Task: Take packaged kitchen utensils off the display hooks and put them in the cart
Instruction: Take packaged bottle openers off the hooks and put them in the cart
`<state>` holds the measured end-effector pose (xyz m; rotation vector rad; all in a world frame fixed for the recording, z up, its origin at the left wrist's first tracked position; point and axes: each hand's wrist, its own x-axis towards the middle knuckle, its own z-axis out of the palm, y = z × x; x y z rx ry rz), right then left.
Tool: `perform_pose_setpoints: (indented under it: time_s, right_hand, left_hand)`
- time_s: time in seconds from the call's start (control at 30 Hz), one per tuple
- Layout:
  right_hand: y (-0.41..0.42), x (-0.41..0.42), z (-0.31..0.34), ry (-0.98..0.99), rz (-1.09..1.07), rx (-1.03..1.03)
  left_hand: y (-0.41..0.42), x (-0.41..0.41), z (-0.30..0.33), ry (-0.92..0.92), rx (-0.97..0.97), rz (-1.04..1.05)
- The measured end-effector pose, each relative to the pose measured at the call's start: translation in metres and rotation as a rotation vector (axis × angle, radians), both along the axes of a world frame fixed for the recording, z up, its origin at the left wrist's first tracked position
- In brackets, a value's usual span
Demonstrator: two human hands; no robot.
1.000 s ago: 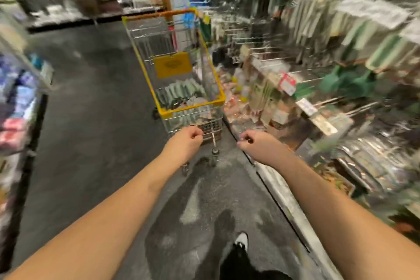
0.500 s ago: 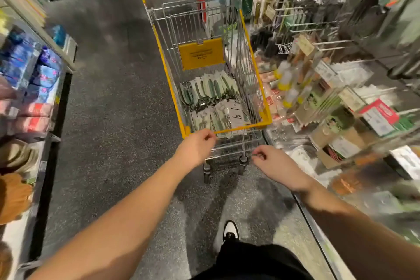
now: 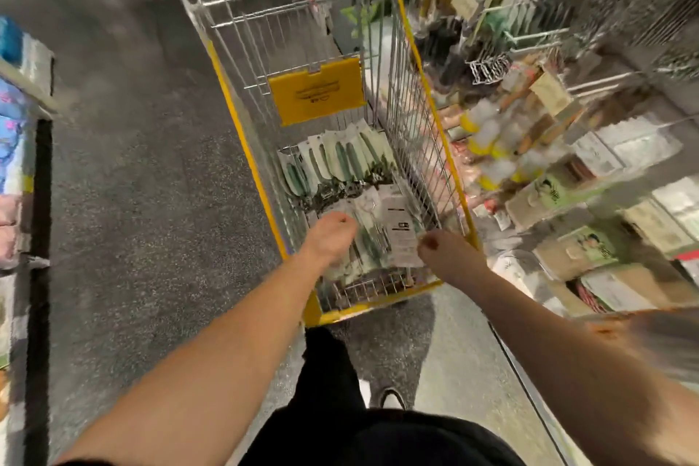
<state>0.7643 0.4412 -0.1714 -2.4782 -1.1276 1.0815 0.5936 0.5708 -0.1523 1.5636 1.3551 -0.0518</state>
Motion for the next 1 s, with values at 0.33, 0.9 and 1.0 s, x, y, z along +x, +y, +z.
perform_pose_setpoints:
  time_s: [0.33, 0.9, 1.0]
  right_hand:
    - [0.089, 0.023, -0.087, 0.073, -0.294, -0.3]
    - [0.139, 0.015, -0.225, -0.027, -0.206, -0.382]
    - [0.141, 0.011, -0.233, -0.01, -0.196, -0.422]
  left_hand:
    - [0.121, 0.056, -0.084, 0.193, -0.152, -0.203]
    - [0.105, 0.063, -0.252, 0.565, -0.379, 0.319]
    - [0.096, 0.062, -0.26, 0.636, -0.335, 0.351]
